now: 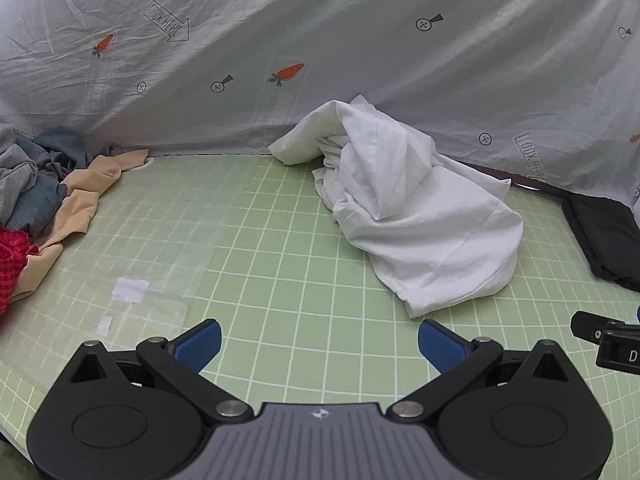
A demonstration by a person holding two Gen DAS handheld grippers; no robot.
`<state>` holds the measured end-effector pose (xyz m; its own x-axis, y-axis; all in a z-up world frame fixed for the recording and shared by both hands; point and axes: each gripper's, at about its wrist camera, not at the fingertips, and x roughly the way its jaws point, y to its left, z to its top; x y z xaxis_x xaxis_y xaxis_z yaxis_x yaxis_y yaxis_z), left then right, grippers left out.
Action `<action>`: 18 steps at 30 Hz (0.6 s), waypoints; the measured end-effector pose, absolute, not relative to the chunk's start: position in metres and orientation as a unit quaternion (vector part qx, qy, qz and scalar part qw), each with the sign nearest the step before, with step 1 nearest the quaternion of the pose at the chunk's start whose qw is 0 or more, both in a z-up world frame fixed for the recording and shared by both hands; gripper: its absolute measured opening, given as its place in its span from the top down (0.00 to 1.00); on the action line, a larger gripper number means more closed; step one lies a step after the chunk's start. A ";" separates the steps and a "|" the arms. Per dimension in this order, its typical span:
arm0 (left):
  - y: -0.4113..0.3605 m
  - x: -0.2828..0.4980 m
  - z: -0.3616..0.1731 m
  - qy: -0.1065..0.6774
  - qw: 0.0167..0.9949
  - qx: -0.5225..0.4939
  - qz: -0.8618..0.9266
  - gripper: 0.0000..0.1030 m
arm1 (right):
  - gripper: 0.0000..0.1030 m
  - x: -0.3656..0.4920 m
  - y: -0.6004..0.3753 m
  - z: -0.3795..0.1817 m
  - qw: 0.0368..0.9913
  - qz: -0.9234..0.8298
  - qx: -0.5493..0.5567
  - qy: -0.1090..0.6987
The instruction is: Fold clothes
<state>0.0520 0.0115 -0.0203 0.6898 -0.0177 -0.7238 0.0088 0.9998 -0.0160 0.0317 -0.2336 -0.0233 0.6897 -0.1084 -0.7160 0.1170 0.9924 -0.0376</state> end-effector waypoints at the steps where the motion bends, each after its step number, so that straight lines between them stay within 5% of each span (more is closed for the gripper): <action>1: 0.013 0.057 -0.021 0.396 0.918 -0.009 -0.005 0.00 | 0.00 0.036 -0.236 -0.024 0.920 -0.062 0.004 0.387; 18: 0.026 0.193 -0.070 0.461 0.884 -0.071 -0.033 0.00 | 0.00 0.173 -0.313 -0.060 0.911 -0.111 0.045 0.394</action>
<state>0.1928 0.0256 -0.0701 0.5729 -0.1235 -0.8103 -0.0067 0.9879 -0.1552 0.1729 -0.3132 -0.0598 0.6649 -0.1677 -0.7279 0.2384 0.9712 -0.0061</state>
